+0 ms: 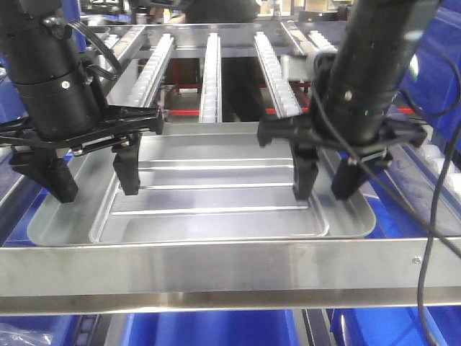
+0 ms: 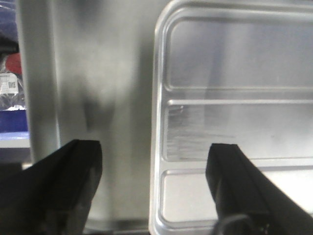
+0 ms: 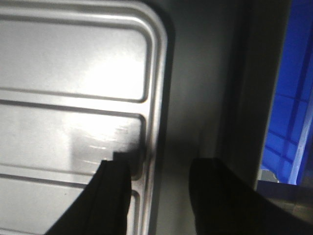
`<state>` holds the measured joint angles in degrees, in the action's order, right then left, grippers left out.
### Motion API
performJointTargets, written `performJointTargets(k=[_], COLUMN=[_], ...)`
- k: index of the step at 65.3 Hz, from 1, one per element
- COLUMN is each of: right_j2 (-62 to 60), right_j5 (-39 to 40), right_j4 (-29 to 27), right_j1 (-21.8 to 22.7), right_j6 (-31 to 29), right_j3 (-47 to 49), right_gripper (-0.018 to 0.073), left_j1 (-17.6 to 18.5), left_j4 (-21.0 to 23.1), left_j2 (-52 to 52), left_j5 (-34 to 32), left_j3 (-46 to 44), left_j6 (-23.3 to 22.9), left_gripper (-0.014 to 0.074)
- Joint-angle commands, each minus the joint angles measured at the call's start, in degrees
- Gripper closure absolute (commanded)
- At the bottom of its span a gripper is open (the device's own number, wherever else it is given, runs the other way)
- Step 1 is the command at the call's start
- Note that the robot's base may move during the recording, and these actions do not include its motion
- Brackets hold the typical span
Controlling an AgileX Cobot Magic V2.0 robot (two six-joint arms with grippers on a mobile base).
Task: Grab silver tray and place in blue box
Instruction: 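Close both grippers on the tray's opposite side rims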
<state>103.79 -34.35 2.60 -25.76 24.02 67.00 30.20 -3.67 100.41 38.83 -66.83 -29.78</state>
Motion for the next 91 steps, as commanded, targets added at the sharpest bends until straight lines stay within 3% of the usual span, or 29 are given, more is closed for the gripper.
performJointTargets(k=[1,16,91], right_j2=[-2.28,-2.09,-2.09], right_j5=[2.34,2.85,2.85], right_j4=[0.06,0.06,0.06], right_j1=[0.19,0.72,0.73], right_j6=[-0.36,-0.18,0.11], right_j3=[1.63,1.63,1.63], right_gripper=[0.0155,0.0155,0.0155], left_j1=[0.48,0.48,0.48], left_j4=[0.2,-0.02,-0.02], left_j2=[-2.42,-2.42,2.06], left_j5=[-3.44,-3.22,-0.01], left_j3=[-1.72,-1.72,-1.72], left_j6=[-0.13,-0.13,-0.13], left_gripper=[0.0269,0.0333,0.0332])
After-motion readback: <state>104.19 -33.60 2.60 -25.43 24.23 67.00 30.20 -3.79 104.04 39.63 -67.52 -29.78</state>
